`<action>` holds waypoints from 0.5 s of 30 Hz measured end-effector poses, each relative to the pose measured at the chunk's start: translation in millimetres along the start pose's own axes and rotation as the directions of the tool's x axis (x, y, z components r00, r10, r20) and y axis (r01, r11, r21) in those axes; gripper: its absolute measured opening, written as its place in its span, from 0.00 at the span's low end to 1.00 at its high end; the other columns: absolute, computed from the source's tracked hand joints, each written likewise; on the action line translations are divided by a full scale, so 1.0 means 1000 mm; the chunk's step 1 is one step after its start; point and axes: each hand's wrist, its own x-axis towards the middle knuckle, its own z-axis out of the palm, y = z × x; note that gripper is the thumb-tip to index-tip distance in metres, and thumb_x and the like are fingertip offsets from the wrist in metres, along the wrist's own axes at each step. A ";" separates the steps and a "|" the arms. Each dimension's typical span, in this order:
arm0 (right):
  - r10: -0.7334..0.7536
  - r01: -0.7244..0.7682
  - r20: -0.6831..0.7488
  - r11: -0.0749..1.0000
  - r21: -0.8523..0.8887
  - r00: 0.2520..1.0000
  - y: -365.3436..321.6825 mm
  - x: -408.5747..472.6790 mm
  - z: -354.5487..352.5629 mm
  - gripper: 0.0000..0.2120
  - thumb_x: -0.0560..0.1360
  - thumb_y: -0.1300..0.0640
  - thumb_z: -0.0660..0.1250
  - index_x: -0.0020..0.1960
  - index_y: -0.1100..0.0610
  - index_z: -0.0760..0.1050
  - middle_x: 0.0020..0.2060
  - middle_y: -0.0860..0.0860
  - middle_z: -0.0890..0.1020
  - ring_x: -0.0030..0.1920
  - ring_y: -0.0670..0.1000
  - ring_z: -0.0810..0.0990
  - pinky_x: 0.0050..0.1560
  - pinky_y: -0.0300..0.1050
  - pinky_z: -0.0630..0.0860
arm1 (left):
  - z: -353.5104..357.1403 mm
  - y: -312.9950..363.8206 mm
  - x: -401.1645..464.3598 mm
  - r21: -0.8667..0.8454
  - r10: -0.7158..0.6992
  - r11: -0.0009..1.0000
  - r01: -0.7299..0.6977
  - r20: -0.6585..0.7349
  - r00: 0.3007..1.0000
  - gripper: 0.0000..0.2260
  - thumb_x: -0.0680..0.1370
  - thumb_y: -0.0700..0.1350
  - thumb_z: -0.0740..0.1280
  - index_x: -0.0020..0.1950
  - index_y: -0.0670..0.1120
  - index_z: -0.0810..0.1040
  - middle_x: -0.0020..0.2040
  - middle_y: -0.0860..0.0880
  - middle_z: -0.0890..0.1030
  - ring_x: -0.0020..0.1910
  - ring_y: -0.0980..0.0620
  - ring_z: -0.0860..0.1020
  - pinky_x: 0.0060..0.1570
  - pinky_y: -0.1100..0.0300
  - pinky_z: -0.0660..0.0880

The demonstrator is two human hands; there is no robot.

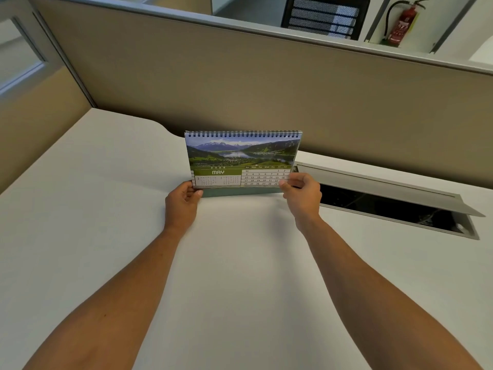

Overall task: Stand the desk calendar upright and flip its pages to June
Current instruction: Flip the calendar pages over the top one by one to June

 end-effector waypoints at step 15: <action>-0.111 0.117 0.097 0.991 -0.060 0.989 0.011 -0.010 -0.024 0.01 0.79 0.59 0.67 0.50 0.55 0.76 0.49 0.52 0.85 0.48 0.49 0.84 0.52 0.44 0.82 | -0.002 0.002 -0.003 0.005 0.003 1.000 -0.003 0.024 1.000 0.12 0.76 0.35 0.66 0.59 0.44 0.79 0.54 0.48 0.82 0.52 0.51 0.80 0.51 0.64 0.76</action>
